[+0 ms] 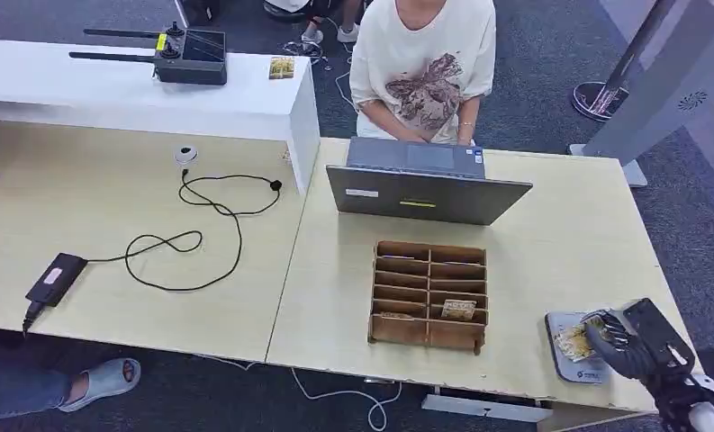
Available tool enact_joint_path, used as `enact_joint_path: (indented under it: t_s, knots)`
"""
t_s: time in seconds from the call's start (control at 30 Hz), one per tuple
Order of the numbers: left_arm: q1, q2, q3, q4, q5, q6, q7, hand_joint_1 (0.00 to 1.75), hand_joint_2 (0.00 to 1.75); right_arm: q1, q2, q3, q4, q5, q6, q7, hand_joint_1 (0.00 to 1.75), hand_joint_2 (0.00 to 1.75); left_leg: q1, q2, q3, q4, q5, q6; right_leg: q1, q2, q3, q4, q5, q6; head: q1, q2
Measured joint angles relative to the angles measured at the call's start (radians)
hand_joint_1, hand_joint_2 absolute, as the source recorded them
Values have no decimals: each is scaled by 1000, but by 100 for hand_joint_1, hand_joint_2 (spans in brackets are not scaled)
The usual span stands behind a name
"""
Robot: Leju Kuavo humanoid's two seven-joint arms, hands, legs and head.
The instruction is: Pass the card to the sensor for recognition and then transmit it.
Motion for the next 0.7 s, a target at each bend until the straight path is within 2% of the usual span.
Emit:
enact_joint_path:
  t_s: [0.2, 0.47, 0.7]
  knots:
    - [0, 0, 0, 0, 0, -3, 0, 0, 0, 2, 0, -2, 0, 27, -7, 4, 175, 175, 0, 0, 0, 0, 0, 0, 0, 0, 0, 0, 0, 0, 0, 0]
    - [-2, -3, 3, 0, 2, -21, 22, 0, 0, -34, 15, 4, 27, 145, -68, 32, 175, 175, 0, 0, 0, 0, 0, 0, 0, 0, 0, 0, 0, 0, 0, 0]
    - [0, -6, 3, 0, 1, 0, 13, 0, 0, -59, 22, 16, 59, 181, -99, 42, 175, 175, 0, 0, 0, 0, 0, 0, 0, 0, 0, 0, 0, 0, 0, 0]
